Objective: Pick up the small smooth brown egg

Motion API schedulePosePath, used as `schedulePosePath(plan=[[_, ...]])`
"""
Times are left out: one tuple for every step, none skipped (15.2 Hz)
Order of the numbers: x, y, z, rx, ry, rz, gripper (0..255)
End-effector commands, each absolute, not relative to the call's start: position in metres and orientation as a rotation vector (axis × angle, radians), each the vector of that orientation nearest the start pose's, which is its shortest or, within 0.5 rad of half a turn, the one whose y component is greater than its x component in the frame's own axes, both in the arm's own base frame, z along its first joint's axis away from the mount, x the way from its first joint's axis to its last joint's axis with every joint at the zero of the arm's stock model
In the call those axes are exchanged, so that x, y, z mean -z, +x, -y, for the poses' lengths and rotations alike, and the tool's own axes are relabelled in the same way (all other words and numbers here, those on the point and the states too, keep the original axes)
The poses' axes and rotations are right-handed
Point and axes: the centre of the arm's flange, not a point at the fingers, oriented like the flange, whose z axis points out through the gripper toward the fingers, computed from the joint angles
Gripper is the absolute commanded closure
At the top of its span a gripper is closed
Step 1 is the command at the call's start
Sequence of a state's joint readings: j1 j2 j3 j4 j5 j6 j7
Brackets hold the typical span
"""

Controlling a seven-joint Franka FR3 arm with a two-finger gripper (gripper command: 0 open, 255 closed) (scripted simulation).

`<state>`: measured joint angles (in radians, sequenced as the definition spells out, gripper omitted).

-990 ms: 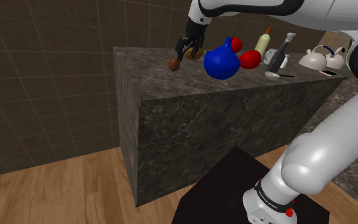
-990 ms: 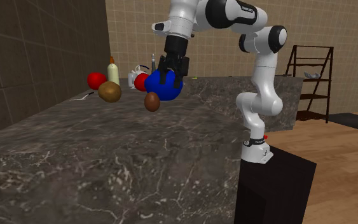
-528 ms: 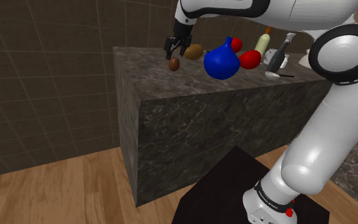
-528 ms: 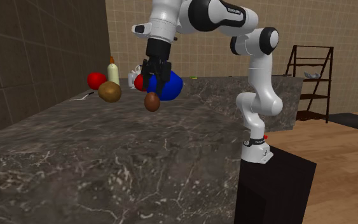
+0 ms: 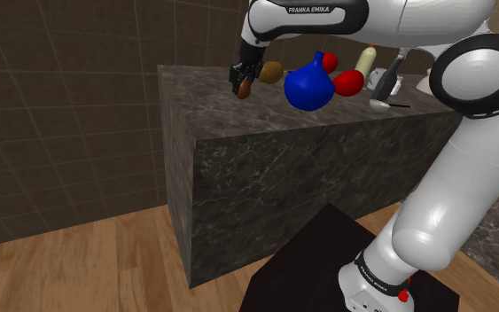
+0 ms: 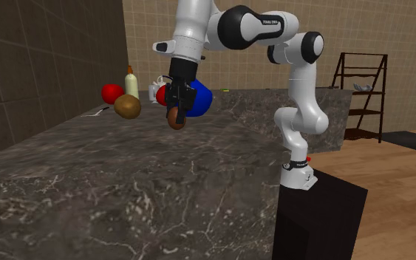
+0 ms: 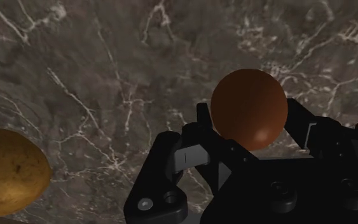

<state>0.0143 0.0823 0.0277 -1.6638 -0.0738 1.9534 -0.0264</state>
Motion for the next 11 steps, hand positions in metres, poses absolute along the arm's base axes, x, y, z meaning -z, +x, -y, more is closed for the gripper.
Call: schedulePosePath(plan=[[-0.568, 0.609, -0.020, 0.333, -3.188, 0.141, 255], [-0.568, 0.609, -0.020, 0.333, -3.188, 0.141, 255], [-0.568, 0.609, -0.020, 0.333, -3.188, 0.141, 255], [-0.568, 0.609, -0.020, 0.333, -3.188, 0.141, 255], [-0.568, 0.609, -0.020, 0.334, -3.188, 0.141, 255], [-0.568, 0.609, -0.020, 0.334, -3.188, 0.141, 255], [-0.568, 0.609, -0.020, 0.334, -3.188, 0.141, 255], [-0.568, 0.609, -0.020, 0.334, -3.188, 0.141, 255], [-0.568, 0.609, -0.020, 0.333, -3.188, 0.141, 255], [-0.573, 0.609, -0.020, 0.333, -3.188, 0.141, 255], [-0.579, 0.608, -0.020, 0.333, -3.188, 0.141, 255]])
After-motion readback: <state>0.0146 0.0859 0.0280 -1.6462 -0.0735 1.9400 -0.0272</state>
